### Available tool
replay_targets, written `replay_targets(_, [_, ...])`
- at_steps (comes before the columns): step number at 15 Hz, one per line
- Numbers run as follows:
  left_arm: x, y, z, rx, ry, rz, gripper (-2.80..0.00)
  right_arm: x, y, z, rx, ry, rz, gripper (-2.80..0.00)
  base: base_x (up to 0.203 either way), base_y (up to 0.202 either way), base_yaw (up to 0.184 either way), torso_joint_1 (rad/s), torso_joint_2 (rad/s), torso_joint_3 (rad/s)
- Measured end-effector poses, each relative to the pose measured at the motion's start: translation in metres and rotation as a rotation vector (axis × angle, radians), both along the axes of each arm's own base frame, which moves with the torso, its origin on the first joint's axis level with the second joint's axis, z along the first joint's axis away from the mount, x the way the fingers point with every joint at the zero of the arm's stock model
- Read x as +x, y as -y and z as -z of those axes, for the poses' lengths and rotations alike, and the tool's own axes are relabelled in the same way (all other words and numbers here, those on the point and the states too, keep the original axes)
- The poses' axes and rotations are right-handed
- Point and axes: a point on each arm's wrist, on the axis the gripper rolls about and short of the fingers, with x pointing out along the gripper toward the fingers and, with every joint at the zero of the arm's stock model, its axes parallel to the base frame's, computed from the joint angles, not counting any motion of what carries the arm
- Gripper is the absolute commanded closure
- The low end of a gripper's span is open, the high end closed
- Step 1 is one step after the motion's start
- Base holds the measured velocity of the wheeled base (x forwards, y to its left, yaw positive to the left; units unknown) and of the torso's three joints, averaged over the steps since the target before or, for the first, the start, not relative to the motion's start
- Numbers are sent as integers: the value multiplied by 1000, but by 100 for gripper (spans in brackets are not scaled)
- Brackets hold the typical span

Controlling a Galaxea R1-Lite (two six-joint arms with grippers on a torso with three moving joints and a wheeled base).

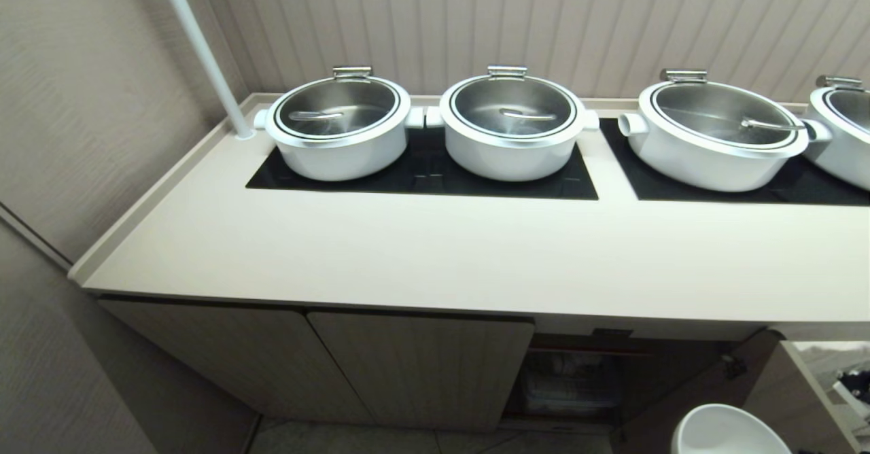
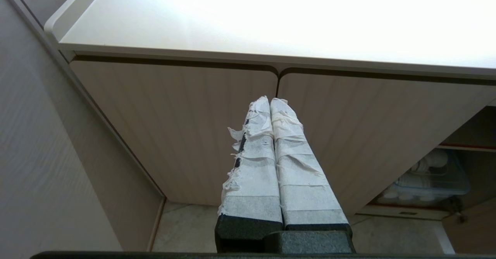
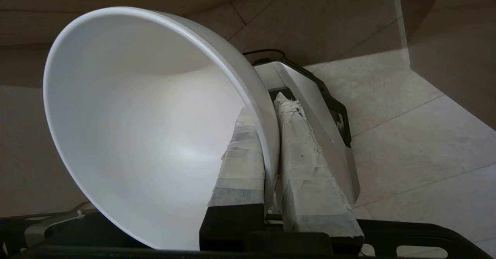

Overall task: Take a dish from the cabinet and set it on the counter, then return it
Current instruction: Put it back into the cabinet

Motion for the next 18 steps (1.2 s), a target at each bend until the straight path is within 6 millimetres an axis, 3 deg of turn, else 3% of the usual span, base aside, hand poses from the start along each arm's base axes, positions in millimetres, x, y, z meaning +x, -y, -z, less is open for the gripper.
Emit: replay_targets(18, [0, 0, 0, 0, 0, 0, 0, 1, 0, -1, 6, 7, 6, 0, 0, 0, 0, -27, 57, 30])
